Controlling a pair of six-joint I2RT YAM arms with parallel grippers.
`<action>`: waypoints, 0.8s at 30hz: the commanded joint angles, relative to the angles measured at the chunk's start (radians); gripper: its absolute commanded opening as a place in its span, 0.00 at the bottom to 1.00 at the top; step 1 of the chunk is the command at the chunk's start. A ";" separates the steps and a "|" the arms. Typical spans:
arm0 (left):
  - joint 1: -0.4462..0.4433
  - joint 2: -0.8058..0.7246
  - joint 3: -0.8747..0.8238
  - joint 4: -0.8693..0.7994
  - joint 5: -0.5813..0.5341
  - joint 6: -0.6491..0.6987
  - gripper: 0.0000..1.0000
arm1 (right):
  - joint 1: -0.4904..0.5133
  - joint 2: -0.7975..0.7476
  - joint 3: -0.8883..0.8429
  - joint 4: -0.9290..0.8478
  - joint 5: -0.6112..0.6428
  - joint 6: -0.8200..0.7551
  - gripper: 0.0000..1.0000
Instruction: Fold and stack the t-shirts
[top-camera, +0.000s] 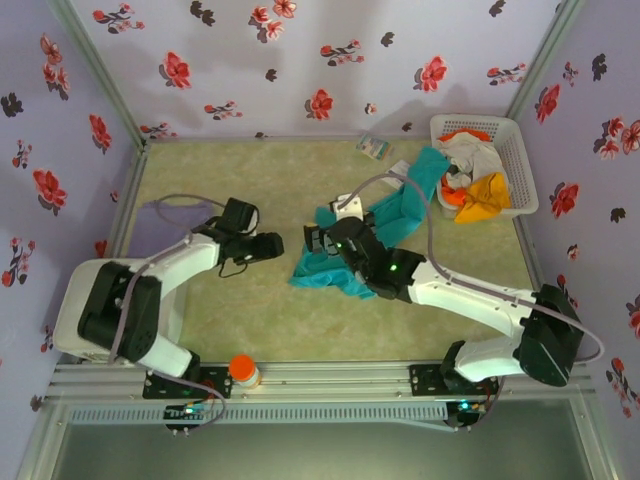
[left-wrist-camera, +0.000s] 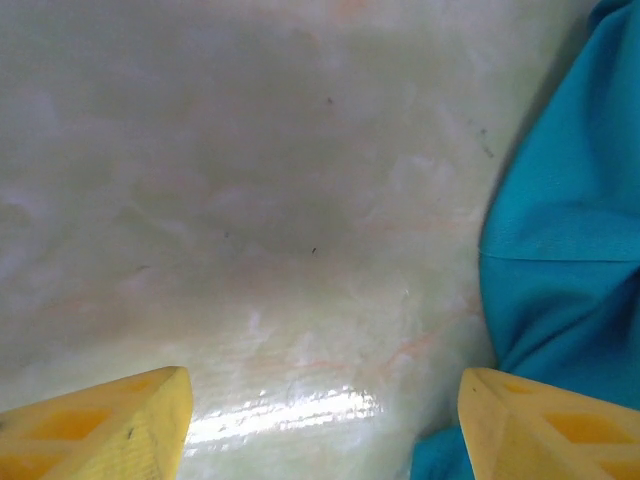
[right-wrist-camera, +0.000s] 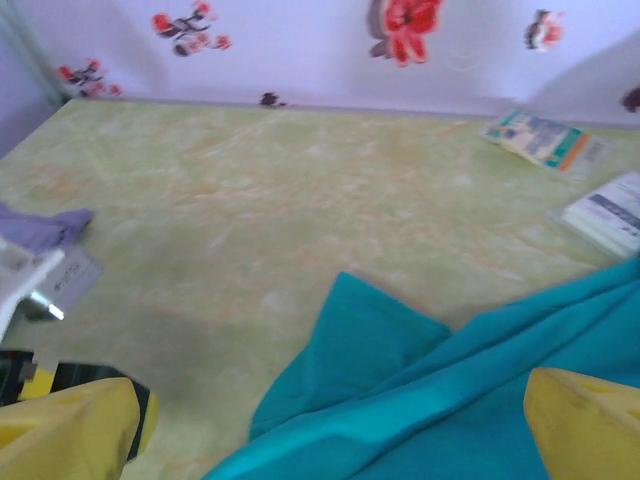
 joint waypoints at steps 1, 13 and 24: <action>-0.029 0.066 0.096 0.066 0.001 0.024 0.71 | -0.012 -0.047 -0.068 -0.034 0.085 0.114 0.99; -0.108 0.356 0.399 0.084 0.019 0.038 0.63 | -0.121 -0.223 -0.224 -0.342 0.198 0.539 0.96; -0.160 0.501 0.509 0.058 -0.026 0.037 0.32 | -0.169 -0.439 -0.342 -0.373 0.223 0.576 0.90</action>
